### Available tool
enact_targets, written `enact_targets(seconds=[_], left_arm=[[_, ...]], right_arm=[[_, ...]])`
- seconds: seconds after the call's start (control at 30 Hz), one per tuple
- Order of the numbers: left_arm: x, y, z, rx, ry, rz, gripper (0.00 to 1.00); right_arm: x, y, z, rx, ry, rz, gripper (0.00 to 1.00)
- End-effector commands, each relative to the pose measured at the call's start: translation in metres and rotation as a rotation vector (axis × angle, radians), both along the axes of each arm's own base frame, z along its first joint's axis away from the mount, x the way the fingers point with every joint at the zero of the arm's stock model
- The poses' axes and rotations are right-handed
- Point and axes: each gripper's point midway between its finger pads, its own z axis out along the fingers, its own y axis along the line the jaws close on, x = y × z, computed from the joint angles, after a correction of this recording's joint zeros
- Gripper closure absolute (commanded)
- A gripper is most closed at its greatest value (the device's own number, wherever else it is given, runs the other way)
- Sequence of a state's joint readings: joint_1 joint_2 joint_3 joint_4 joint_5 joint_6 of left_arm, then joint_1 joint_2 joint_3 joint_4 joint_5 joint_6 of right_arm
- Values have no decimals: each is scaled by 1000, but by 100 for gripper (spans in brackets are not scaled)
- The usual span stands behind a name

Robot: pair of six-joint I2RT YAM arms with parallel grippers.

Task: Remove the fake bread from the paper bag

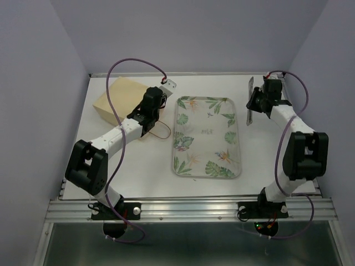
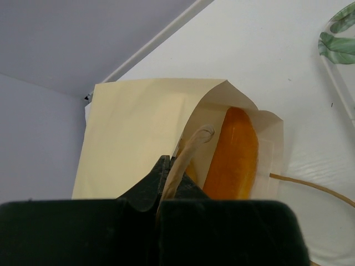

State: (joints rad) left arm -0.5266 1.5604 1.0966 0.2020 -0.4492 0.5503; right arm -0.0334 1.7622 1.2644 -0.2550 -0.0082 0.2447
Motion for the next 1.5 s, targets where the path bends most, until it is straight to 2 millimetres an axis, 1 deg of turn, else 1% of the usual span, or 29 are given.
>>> enact_targets(seconds=[0.0,0.03,0.07,0.13,0.17,0.2,0.23,0.27,0.33,0.43,0.47,0.5,0.63,0.7,0.73,0.77,0.8,0.87,0.9,1.0,1.07,1.1,1.13,1.17,1.27,1.3,1.37,1.4,1.47], left_arm=[[4,-4,49,-142,-122,62,100],[4,-6,47,-146,-115,63,100],[3,-8,48,-153,-114,61,100],[1,-10,47,-158,-110,59,100],[-1,-11,50,-167,-114,57,100],[-2,-11,51,-170,-116,56,100],[-2,-12,52,-179,-118,58,100],[-3,-12,54,-186,-122,59,100],[-5,-12,54,-196,-122,62,100],[-6,-13,54,-211,-122,70,100],[-7,-13,54,-219,-121,71,100],[-8,-13,53,-219,-118,70,100],[-10,-15,53,-234,-116,72,100],[-11,-16,52,-237,-116,73,100],[-11,-17,52,-240,-114,73,100],[-11,-16,52,-242,-118,81,100],[-11,-16,53,-245,-120,84,100],[-11,-17,52,-251,-118,87,100],[-11,-18,52,-255,-117,87,100],[-11,-22,48,-255,-107,82,100],[-11,-23,45,-250,-102,87,100],[-11,-23,44,-247,-101,90,100],[-11,-23,44,-245,-101,92,100],[-12,-23,43,-242,-99,96,100],[-12,-23,41,-241,-96,102,100],[-14,-23,41,-243,-94,101,100],[-15,-24,41,-251,-92,92,100],[-16,-24,39,-250,-90,91,100],[-17,-24,38,-248,-87,90,100]], right_arm=[[-29,53,81,244,-181,190,77],[-47,64,70,292,-149,224,77],[-65,82,90,361,-176,321,77],[-88,95,93,415,-165,381,76],[-107,104,89,463,-127,421,73],[-117,113,92,479,-122,452,71],[-131,126,103,496,-135,500,70],[-143,135,100,520,-110,528,70],[-162,154,109,556,-104,597,69],[-183,182,112,582,-62,672,63],[-190,196,112,584,-48,714,56],[-194,203,111,589,-32,725,54],[-193,223,101,630,23,718,49],[-186,235,97,654,23,728,48],[-191,246,96,671,43,747,48],[-187,253,98,673,23,759,47],[-184,260,93,677,38,756,47],[-182,278,99,707,17,771,46],[-178,284,93,725,43,753,45],[-169,306,102,759,14,771,44],[-162,318,96,765,39,748,44],[-159,325,99,760,27,750,43],[-154,326,98,766,38,718,42],[-154,332,88,764,69,707,40],[-147,342,87,778,68,681,39],[-143,344,81,779,78,663,39],[-138,352,85,798,59,661,40],[-134,354,80,800,68,648,40],[-128,359,81,816,76,643,41]])
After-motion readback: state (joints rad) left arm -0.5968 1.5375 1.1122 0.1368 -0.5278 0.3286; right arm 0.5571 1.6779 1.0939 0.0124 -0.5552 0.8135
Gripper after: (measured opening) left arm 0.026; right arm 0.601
